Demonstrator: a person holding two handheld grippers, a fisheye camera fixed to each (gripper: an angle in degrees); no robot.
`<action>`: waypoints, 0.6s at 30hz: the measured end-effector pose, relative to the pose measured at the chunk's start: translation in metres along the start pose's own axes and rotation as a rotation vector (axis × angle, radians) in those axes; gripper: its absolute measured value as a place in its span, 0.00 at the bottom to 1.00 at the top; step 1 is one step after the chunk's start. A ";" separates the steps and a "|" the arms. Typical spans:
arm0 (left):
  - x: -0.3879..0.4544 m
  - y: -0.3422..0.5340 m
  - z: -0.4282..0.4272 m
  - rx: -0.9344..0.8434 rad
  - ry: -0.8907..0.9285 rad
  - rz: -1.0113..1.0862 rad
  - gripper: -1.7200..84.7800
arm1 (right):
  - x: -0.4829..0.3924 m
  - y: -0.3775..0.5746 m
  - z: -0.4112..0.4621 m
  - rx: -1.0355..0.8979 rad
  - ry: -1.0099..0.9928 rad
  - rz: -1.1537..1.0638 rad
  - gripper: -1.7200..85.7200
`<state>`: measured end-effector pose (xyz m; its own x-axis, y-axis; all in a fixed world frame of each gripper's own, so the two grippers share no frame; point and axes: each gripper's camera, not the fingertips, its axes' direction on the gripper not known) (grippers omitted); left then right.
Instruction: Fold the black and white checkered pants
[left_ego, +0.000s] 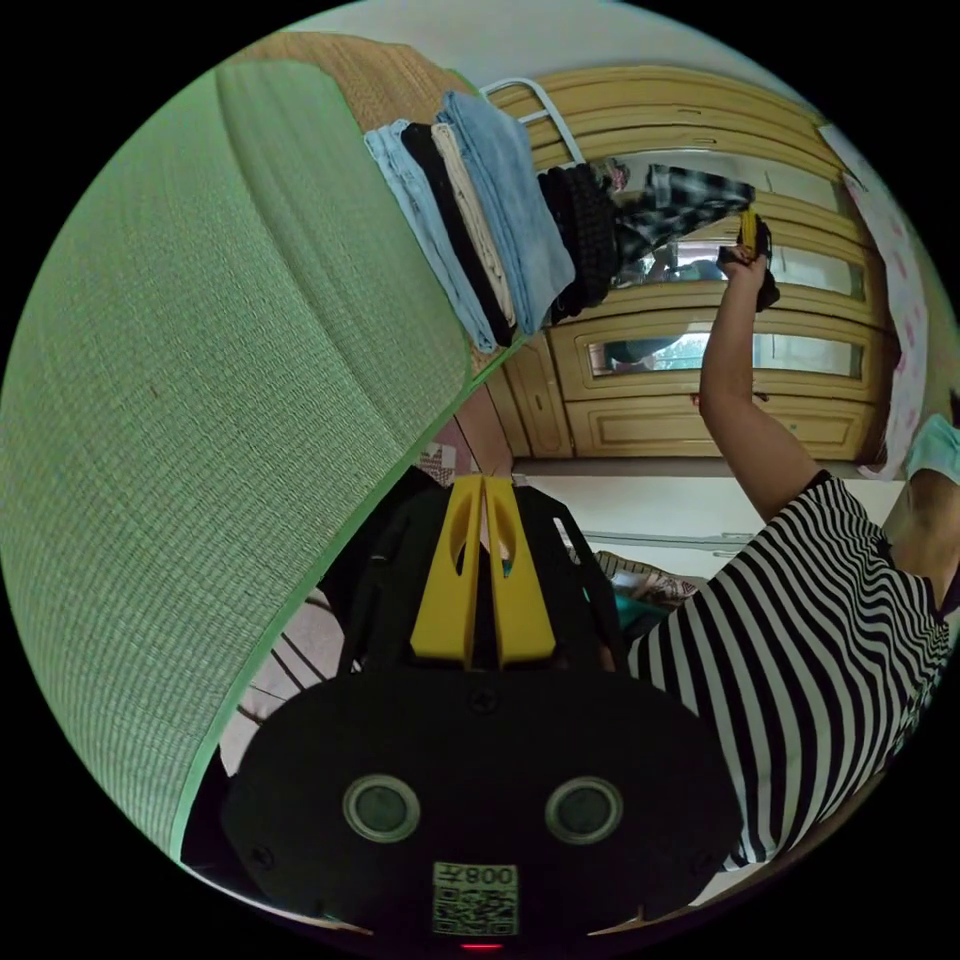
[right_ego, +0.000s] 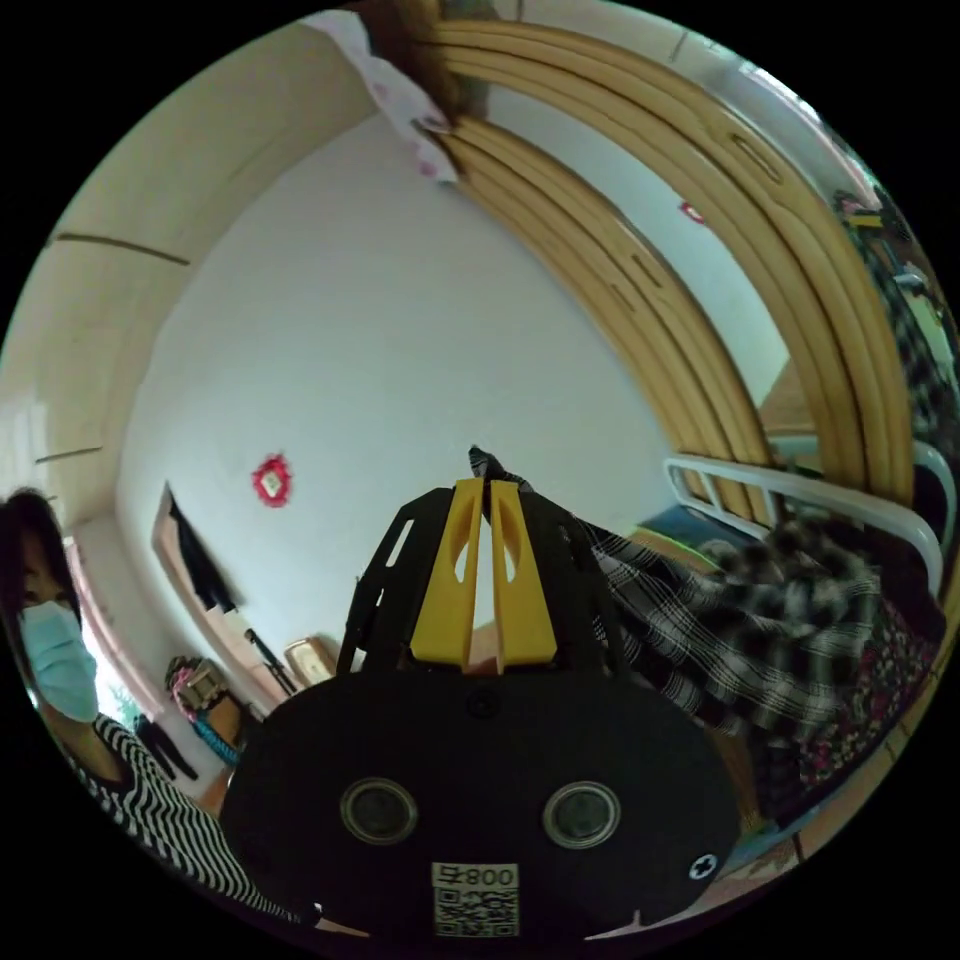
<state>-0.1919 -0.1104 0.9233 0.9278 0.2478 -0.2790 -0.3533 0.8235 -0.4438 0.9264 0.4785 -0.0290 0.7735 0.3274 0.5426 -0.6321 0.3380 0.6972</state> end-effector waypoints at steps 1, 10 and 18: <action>-0.002 0.016 -0.007 0.024 -0.001 0.004 0.02 | -0.011 -0.003 0.001 -0.006 -0.023 -0.017 0.03; -0.019 0.152 -0.063 0.230 0.002 0.020 0.02 | -0.173 -0.020 0.034 -0.057 -0.281 -0.163 0.03; -0.042 0.289 -0.115 0.450 -0.006 0.002 0.02 | -0.284 0.001 0.042 -0.052 -0.505 -0.158 0.03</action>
<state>-0.3466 0.0587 0.7087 0.9283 0.2513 -0.2739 -0.2690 0.9627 -0.0281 0.7082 0.3487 -0.1629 0.7767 -0.1917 0.6000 -0.4980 0.3964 0.7713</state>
